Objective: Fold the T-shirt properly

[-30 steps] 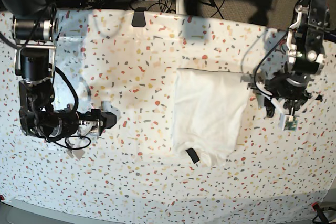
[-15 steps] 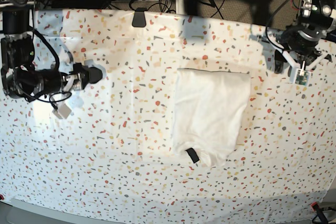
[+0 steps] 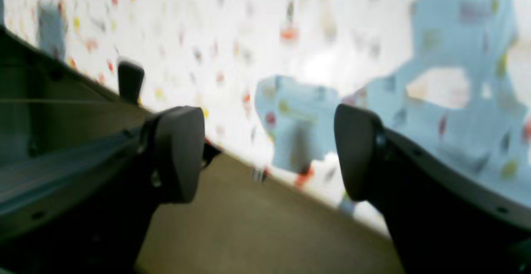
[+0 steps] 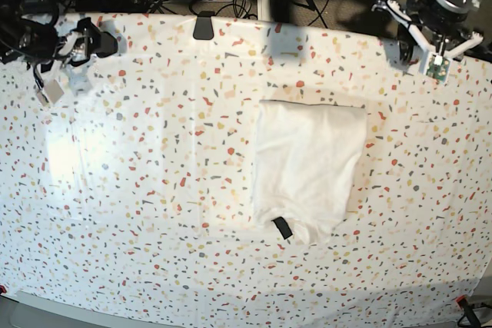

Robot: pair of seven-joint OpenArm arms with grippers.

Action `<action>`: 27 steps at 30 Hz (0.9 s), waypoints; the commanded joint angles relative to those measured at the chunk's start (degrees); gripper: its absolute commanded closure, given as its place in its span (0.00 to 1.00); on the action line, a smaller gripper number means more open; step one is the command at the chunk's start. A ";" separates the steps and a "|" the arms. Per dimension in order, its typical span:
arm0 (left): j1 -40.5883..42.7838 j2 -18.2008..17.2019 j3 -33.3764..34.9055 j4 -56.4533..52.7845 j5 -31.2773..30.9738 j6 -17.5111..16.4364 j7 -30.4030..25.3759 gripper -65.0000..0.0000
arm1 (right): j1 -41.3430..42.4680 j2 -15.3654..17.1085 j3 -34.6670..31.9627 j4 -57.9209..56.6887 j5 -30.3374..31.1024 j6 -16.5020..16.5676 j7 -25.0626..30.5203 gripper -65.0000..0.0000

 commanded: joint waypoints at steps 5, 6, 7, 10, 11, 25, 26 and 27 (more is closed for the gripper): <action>4.94 -0.44 -5.07 1.09 0.17 1.25 -1.31 0.69 | -7.19 -0.48 4.85 5.01 3.19 0.28 -1.60 0.27; 6.12 -0.22 -6.27 1.09 0.13 1.25 -1.33 0.69 | -8.44 -1.40 5.35 5.77 3.19 0.28 -2.08 0.27; 7.37 0.07 -7.41 1.09 -0.33 1.22 -1.33 0.69 | -9.70 -2.34 5.66 6.47 3.21 0.28 -2.49 0.27; 10.75 1.22 -10.19 1.09 -1.99 1.20 -1.73 0.69 | -13.42 -5.38 5.73 8.22 3.21 0.28 -2.89 0.27; 11.67 1.64 -10.75 1.09 -1.95 1.20 -2.25 0.69 | -14.38 -6.49 5.73 8.68 3.19 0.28 -2.91 0.27; 10.21 3.21 -11.10 -29.77 -5.35 -15.19 -14.71 0.69 | -22.45 -18.05 4.28 6.47 -2.80 0.28 -1.53 0.27; 8.13 3.52 -11.06 -33.79 -5.42 -18.91 -15.45 0.69 | -22.40 -17.99 3.45 4.81 -5.33 0.28 0.92 0.27; 5.84 3.72 -10.97 -37.77 -5.70 -22.25 -15.69 0.69 | -22.34 -17.75 2.36 2.95 -8.17 0.28 3.48 0.27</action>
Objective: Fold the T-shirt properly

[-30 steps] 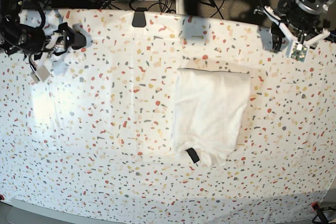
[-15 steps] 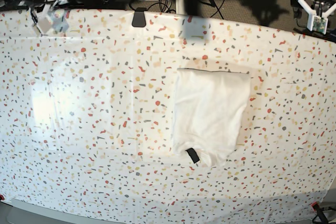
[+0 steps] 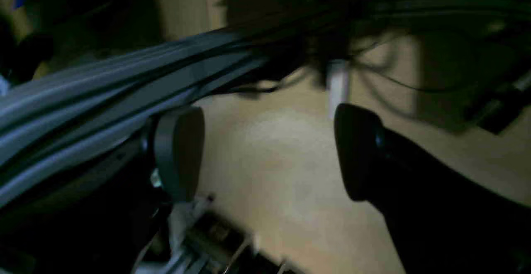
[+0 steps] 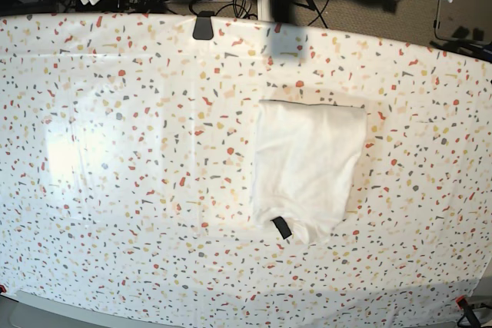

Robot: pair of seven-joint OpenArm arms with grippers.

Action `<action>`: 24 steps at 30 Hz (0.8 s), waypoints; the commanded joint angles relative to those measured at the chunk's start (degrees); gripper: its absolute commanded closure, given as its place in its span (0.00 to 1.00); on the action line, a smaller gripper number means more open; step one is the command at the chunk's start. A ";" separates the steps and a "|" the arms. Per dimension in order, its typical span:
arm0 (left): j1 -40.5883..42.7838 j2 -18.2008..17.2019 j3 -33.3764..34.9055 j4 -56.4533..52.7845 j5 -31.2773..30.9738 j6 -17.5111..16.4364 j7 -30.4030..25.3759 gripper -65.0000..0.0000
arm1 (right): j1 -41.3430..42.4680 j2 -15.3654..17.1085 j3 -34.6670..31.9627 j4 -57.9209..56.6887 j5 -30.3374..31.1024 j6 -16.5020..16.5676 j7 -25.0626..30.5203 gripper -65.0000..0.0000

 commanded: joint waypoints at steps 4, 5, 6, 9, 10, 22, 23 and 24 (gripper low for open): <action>-8.50 -0.42 1.05 -15.19 -1.09 -4.81 -3.23 0.69 | 1.99 2.25 -5.64 -9.40 -8.13 0.28 5.44 0.27; -10.36 -0.44 1.53 -19.41 -1.07 -4.76 -4.70 0.69 | 3.23 2.91 -7.43 -12.68 -9.03 0.28 6.14 0.27; -12.07 -0.44 1.92 -23.69 -1.09 -4.76 -6.47 0.69 | 4.66 3.58 -9.11 -16.26 -8.96 0.28 6.78 0.27; -16.37 -0.44 3.41 -35.95 -1.07 -4.79 -11.04 0.69 | 9.88 4.66 -13.64 -27.39 -8.83 0.28 9.07 0.27; -17.51 -0.44 3.87 -39.71 -1.07 -4.79 -12.61 0.69 | 11.80 4.66 -14.75 -31.10 -8.85 0.28 9.33 0.27; -25.62 1.77 5.09 -59.10 5.42 -4.57 -24.26 0.69 | 30.32 4.28 -21.86 -58.29 -18.01 0.28 19.32 0.27; -25.59 1.95 5.09 -59.10 5.42 -4.55 -24.24 0.69 | 30.75 4.31 -21.86 -58.36 -18.03 0.28 19.32 0.27; -25.59 2.12 5.09 -59.12 5.42 -4.55 -24.24 0.69 | 31.12 4.33 -21.86 -58.34 -18.10 0.28 19.47 0.27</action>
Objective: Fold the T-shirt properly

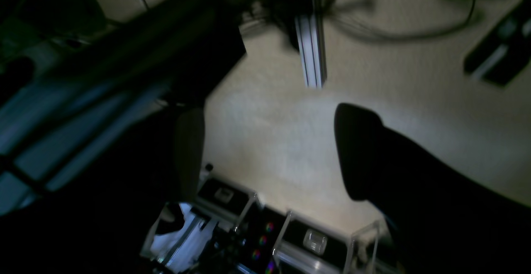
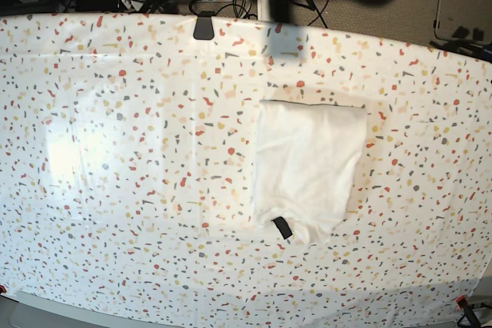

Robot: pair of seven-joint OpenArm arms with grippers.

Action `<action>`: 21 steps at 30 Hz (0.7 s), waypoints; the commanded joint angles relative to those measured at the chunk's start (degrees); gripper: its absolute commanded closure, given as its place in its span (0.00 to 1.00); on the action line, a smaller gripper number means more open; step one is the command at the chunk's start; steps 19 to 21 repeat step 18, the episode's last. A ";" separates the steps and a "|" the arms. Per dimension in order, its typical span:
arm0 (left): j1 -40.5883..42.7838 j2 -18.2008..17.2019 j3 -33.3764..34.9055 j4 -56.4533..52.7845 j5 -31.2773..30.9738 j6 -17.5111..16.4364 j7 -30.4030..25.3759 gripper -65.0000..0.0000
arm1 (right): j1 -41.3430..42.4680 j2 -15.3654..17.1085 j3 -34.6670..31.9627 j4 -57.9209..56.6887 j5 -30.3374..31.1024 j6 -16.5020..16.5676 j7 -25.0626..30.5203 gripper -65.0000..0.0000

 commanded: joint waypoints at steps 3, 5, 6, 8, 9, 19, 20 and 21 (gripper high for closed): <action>0.31 -0.37 -0.11 0.20 -0.17 -0.37 -0.09 0.69 | 0.13 0.59 0.09 0.26 -4.26 0.52 3.89 0.27; 0.26 0.31 -0.11 0.20 -0.17 -0.37 -0.09 0.69 | 0.11 0.61 0.09 0.24 -9.46 0.52 6.82 0.27; 0.26 0.76 -0.11 0.20 -0.17 -0.37 -0.09 0.69 | 0.11 0.61 0.09 0.24 -11.91 0.52 7.98 0.27; 0.28 1.81 -0.11 0.20 -0.15 -0.37 -0.09 0.69 | 0.11 0.61 0.09 0.24 -14.99 0.52 9.38 0.27; 0.28 2.36 -0.11 0.20 -0.15 -0.37 -0.09 0.69 | 0.11 0.61 0.09 0.26 -16.09 0.52 10.05 0.27; -0.90 6.12 -0.11 0.26 -0.17 -0.35 -0.33 0.69 | 0.31 0.61 0.09 0.28 -14.97 0.52 11.63 0.27; -0.90 6.12 -0.11 0.26 -0.17 -0.35 -0.33 0.69 | 0.31 0.61 0.09 0.28 -14.97 0.52 11.63 0.27; -0.90 6.12 -0.11 0.26 -0.17 -0.35 -0.33 0.69 | 0.31 0.61 0.09 0.28 -14.97 0.52 11.63 0.27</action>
